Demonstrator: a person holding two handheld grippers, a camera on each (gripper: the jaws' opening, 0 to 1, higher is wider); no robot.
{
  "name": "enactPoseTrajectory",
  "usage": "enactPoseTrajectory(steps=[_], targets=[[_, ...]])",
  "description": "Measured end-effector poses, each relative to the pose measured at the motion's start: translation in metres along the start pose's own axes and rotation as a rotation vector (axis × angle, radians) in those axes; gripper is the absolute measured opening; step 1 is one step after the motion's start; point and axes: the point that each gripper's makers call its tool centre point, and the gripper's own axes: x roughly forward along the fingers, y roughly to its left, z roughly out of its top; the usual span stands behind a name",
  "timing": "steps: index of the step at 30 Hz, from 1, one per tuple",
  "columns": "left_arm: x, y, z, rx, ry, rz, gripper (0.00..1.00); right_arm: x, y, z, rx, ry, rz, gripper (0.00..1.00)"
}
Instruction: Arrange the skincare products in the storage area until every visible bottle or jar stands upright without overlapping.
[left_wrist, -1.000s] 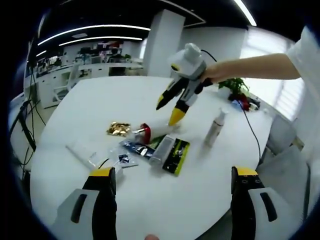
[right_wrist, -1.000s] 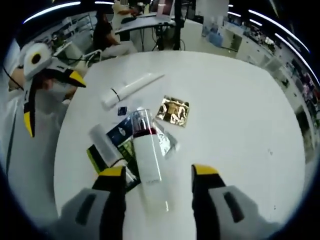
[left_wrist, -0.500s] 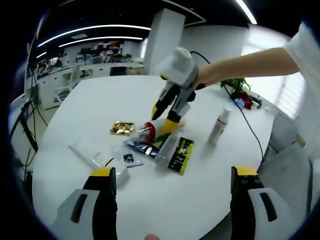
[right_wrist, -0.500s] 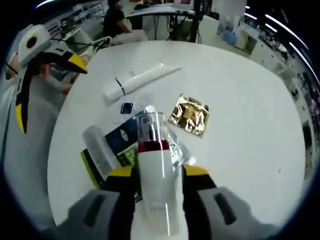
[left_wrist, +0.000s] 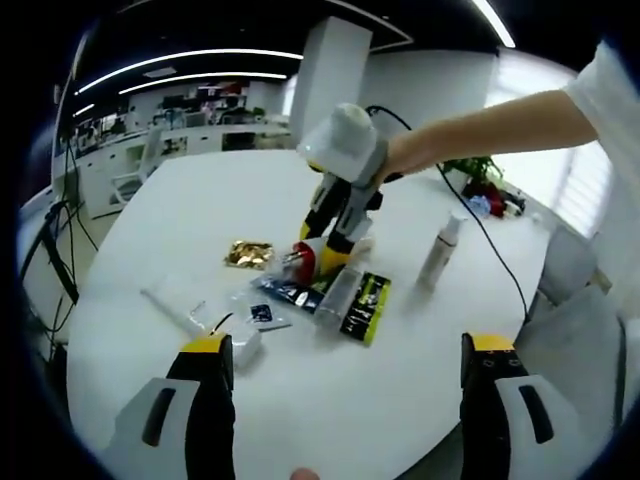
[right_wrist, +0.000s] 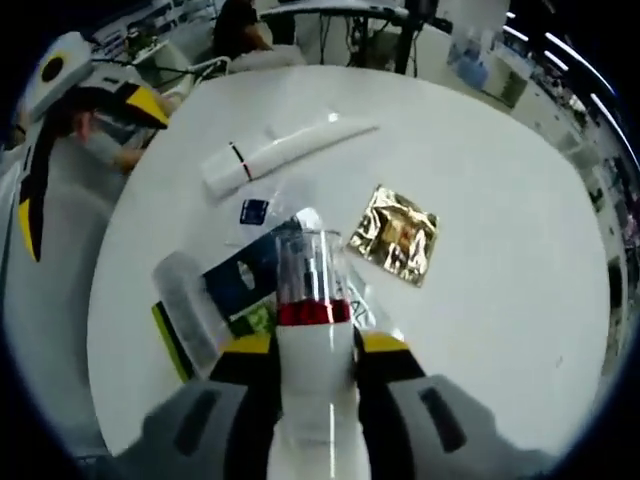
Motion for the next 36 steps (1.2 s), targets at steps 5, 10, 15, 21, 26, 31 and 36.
enactPoseTrajectory(steps=[5, 10, 15, 21, 26, 31, 36], targets=[[0.000, -0.002, 0.002, -0.004, -0.005, -0.004, 0.92, -0.001, -0.001, -0.002, -0.014, 0.010, -0.010, 0.29], [-0.001, -0.003, 0.008, -0.004, -0.014, -0.008, 0.92, -0.002, -0.002, -0.002, -0.024, 0.005, -0.038, 0.29], [0.002, -0.003, 0.013, 0.000, -0.016, -0.010, 0.92, -0.011, -0.003, -0.003, -0.020, -0.009, -0.068, 0.29], [0.010, -0.001, 0.023, -0.001, -0.025, -0.021, 0.90, -0.032, -0.006, 0.000, 0.028, -0.093, -0.117, 0.28], [0.028, 0.005, 0.048, -0.017, -0.067, -0.039, 0.90, -0.046, -0.003, -0.003, 0.030, -0.139, -0.158, 0.28], [0.045, 0.006, 0.077, -0.069, -0.118, -0.062, 0.88, -0.055, -0.002, -0.006, 0.078, -0.193, -0.188, 0.28], [0.060, 0.003, 0.096, -0.098, -0.132, -0.053, 0.81, -0.063, -0.002, -0.010, 0.111, -0.239, -0.218, 0.28]])
